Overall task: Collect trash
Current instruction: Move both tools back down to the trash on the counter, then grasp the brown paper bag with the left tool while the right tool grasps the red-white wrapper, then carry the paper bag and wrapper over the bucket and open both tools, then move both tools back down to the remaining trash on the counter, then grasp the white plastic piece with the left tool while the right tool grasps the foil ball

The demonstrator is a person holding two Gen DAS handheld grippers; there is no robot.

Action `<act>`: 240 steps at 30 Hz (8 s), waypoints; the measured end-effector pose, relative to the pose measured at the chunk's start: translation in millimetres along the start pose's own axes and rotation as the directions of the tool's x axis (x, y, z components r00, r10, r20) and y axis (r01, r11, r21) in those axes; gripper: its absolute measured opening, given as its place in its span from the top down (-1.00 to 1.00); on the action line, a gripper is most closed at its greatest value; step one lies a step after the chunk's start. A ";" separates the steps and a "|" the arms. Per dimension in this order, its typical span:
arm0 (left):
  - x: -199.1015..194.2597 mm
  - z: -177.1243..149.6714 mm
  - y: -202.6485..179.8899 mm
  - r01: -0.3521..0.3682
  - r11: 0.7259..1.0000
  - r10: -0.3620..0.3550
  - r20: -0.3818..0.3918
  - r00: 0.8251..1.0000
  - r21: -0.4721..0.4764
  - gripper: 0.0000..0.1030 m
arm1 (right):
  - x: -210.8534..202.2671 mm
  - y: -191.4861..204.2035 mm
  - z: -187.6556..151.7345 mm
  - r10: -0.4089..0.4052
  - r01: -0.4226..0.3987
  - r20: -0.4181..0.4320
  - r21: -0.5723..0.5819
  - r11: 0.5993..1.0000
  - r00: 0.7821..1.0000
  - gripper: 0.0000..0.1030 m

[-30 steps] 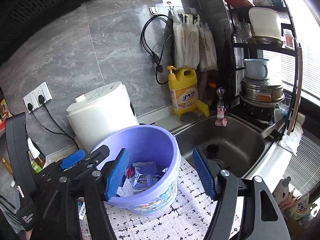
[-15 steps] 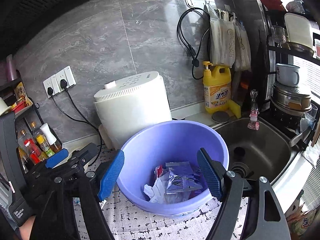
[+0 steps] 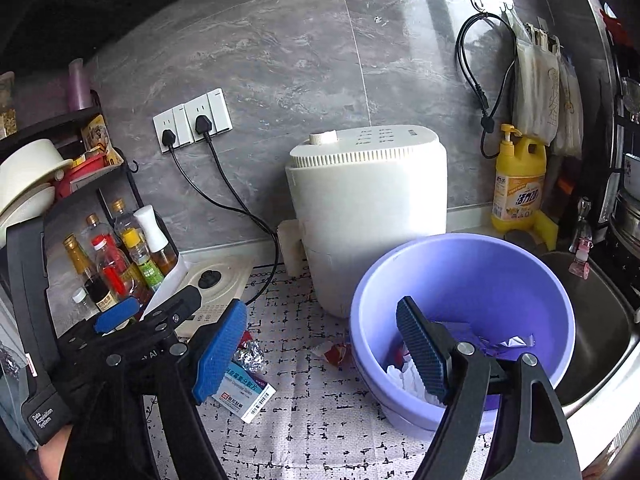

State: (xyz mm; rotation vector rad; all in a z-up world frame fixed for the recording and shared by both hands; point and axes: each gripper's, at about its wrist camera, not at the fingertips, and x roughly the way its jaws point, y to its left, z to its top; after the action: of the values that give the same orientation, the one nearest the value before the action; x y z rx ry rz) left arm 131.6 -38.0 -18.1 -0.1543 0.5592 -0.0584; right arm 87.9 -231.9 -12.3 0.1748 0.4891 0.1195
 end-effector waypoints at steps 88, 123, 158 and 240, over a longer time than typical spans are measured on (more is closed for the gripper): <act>92.5 -16.2 80.3 -0.052 0.996 0.044 -0.099 0.994 -0.073 0.30 | 134.9 74.8 -49.4 -0.075 0.062 -0.143 -0.095 0.994 0.987 0.93; -1.0 44.9 -52.3 0.119 0.989 -0.127 0.098 0.987 0.086 0.30 | -14.1 -1.2 25.6 -0.097 0.095 0.112 0.021 0.995 0.989 0.92; 10.5 14.2 -167.6 0.390 0.896 -0.391 -0.038 0.919 0.210 -0.63 | -66.1 -113.9 -7.8 -0.368 0.347 0.053 0.236 0.908 0.928 0.08; 149.8 -56.0 142.1 -0.211 0.977 0.195 -0.328 0.924 -0.013 0.17 | 198.8 105.0 -78.5 -0.054 0.009 -0.316 -0.141 0.990 0.947 -0.32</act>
State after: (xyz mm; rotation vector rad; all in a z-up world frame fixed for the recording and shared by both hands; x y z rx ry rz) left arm 230.5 80.5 -166.3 -0.1329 0.9055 0.1348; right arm 217.1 -87.4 -150.7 0.0105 0.8042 0.1510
